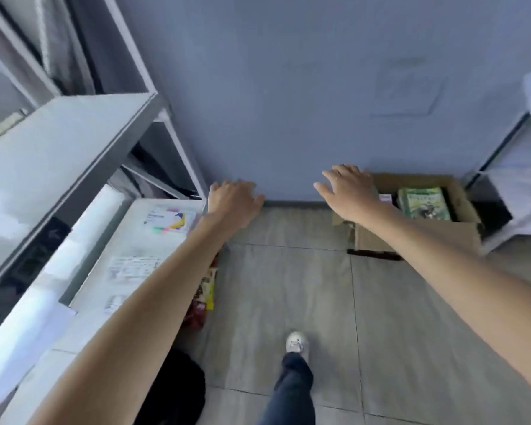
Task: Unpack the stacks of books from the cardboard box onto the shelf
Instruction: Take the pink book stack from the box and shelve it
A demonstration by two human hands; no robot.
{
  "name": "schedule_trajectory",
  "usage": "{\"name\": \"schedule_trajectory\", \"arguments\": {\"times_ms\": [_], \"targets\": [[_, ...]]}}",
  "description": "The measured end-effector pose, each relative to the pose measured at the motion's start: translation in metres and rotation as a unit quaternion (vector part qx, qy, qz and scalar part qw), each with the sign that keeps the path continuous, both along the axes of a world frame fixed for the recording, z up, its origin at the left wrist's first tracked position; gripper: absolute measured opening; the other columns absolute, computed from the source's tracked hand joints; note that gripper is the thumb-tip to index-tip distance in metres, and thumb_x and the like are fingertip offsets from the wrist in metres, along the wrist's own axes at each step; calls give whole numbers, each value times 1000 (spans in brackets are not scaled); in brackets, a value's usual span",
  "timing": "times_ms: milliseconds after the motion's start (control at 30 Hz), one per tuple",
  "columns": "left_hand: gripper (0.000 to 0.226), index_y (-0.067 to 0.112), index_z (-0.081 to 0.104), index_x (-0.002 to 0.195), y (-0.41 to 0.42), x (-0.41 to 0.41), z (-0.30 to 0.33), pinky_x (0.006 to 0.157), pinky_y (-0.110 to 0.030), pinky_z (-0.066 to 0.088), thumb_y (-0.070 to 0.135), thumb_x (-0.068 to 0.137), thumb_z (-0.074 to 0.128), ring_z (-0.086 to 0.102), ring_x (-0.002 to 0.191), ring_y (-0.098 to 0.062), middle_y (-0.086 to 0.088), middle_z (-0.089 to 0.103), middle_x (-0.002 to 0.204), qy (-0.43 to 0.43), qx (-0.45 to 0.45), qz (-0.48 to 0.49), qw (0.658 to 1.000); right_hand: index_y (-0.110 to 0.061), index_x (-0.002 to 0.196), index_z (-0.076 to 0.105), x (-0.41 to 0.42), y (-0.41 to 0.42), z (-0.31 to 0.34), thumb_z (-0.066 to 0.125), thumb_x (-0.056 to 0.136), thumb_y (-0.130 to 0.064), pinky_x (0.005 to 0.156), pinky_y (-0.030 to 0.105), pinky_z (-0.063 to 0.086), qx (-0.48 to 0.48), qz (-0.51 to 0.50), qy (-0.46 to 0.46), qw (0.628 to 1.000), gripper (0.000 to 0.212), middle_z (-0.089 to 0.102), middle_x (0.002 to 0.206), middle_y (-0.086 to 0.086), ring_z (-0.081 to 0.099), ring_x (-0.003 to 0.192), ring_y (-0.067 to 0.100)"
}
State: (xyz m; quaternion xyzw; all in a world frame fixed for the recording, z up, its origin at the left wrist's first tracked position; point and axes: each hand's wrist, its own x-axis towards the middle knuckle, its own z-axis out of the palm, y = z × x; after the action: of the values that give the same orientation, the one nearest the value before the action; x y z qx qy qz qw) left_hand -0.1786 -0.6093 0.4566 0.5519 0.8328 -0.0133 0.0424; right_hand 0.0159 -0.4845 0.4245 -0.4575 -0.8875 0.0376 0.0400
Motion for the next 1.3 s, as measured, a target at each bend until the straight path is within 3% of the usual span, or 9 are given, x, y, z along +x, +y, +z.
{"name": "schedule_trajectory", "arguments": {"times_ms": [167,300,400,533,667,867,933,1067,1300], "targets": [[48,21,52,136,150,43,-28,103,-39,34,45,98,37,53,124,-29,-6,56,138,-45,-12,-80,996,-15,132,54,65,113,-31,28,98,-50,103,45,31,8,-89,-9,996,55,55,136,9,47,127,30],[48,23,49,140,261,73,-56,104,-40,35,44,98,39,51,125,-29,-4,54,140,-107,-27,-108,988,-15,135,50,107,197,-61,29,99,-46,113,52,20,-51,-154,9,987,52,48,143,9,38,135,29],[46,23,50,138,335,99,-86,100,-39,39,42,97,41,53,122,-29,-5,58,135,-123,-77,-132,980,-15,136,48,135,246,-91,31,99,-46,114,52,21,-97,-193,4,976,51,45,145,9,35,137,28],[42,21,57,127,410,128,-138,93,-39,43,42,94,41,58,114,-29,-8,63,127,-136,-122,-145,972,-13,128,53,168,300,-138,32,98,-45,110,49,27,-125,-239,3,963,48,55,135,9,46,128,28],[47,21,51,136,470,152,-207,99,-39,42,45,97,40,52,126,-28,-7,55,139,-140,-173,-152,963,-12,135,50,194,360,-195,31,99,-43,111,47,29,-178,-249,-18,952,52,54,138,11,47,128,28],[42,10,54,127,550,184,-318,97,-44,47,37,98,41,57,113,-31,-13,61,125,-210,-247,-67,944,-6,123,56,207,452,-292,34,100,-40,94,40,43,-278,-205,0,938,47,61,122,12,57,114,31],[41,9,54,126,574,194,-359,94,-43,48,36,97,43,58,111,-32,-14,62,123,-212,-264,-38,940,-5,129,52,208,478,-330,36,100,-38,97,40,44,-316,-200,6,927,47,59,127,14,56,117,31],[52,7,41,140,607,207,-444,100,-41,43,36,97,45,51,124,-33,-15,53,138,-260,-289,22,921,-8,142,40,205,518,-408,39,100,-36,105,39,39,-403,-218,39,888,51,49,142,13,47,130,28],[57,13,34,143,651,213,-575,84,-32,48,40,96,49,57,116,-27,-8,54,135,-419,-290,188,839,-5,151,21,194,553,-543,42,100,-38,114,39,28,-482,-267,51,833,64,31,154,15,31,142,28]]}}
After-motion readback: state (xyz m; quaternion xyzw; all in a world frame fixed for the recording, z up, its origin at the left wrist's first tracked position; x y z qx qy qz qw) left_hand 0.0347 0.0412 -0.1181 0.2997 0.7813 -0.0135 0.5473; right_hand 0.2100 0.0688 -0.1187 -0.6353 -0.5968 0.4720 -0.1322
